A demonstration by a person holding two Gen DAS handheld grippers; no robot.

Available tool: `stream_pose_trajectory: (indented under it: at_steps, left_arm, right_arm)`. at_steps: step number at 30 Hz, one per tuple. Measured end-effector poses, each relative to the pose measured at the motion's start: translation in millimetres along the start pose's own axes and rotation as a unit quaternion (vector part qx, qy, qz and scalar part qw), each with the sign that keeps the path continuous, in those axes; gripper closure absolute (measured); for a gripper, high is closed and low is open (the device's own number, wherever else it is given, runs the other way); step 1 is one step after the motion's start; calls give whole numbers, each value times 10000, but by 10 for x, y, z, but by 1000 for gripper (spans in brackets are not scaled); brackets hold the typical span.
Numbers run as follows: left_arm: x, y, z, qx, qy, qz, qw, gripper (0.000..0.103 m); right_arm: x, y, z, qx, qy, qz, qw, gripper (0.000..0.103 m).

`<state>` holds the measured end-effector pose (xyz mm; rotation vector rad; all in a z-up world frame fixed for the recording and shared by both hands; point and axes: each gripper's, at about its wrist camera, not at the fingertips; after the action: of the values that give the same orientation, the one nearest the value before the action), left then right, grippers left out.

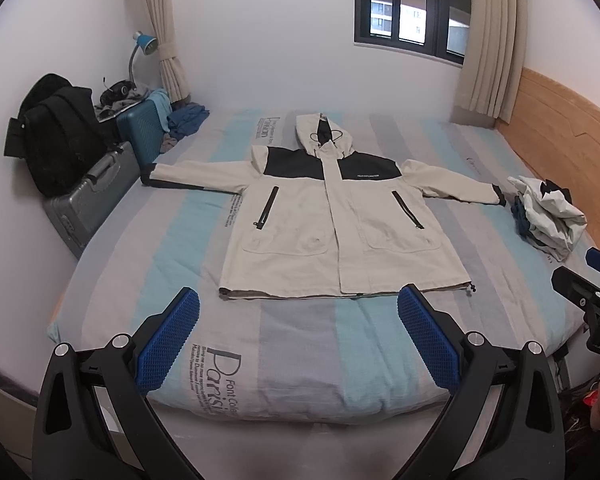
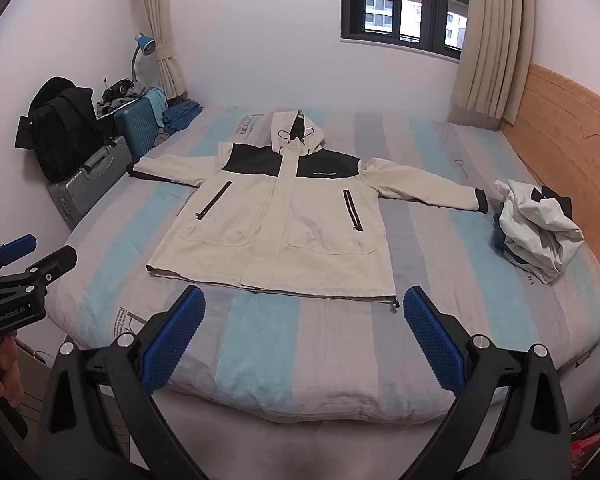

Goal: Fold large clothes

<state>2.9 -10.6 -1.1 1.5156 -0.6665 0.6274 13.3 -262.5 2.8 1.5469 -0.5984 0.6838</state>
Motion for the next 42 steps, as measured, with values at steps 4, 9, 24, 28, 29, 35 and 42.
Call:
stream_pose_trajectory:
  at_steps: [4, 9, 24, 28, 29, 35, 42]
  left_arm:
    - [-4, -2, 3, 14, 13, -20, 10000, 6]
    - [-13, -16, -16, -1, 28, -37, 10000, 6]
    - [39, -35, -167, -385, 172, -44, 9991, 6]
    - [154, -75, -271, -329, -51, -128, 9994, 6]
    - [211, -107, -319, -382, -95, -236, 9989, 6]
    - [546, -266, -593, -691, -368, -591, 9952, 6]
    - [1006, -794, -771, -808, -311, -637, 9942, 6]
  right_arm:
    - [-1, 5, 13, -12, -8, 2, 10000, 7]
    - [-1, 3, 28, -12, -18, 9, 10000, 7]
    - [120, -26, -85, -254, -26, -126, 9996, 7]
    - [273, -25, -173, -382, -188, -268, 9987, 7]
    - [309, -26, -193, -420, -214, -298, 9984, 7]
    - [651, -84, -392, -649, -367, -477, 9961, 7]
    - [1062, -494, -286, -593, -424, -457, 9963, 7]
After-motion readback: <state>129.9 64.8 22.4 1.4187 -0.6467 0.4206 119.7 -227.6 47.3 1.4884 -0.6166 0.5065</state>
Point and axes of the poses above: each gripper's, at about its wrist camera, not at the fingertips, and y roughly against the way its jaws point, z to its right, x to its top, and after that the axes turned 2 degrees about -y, right-handed
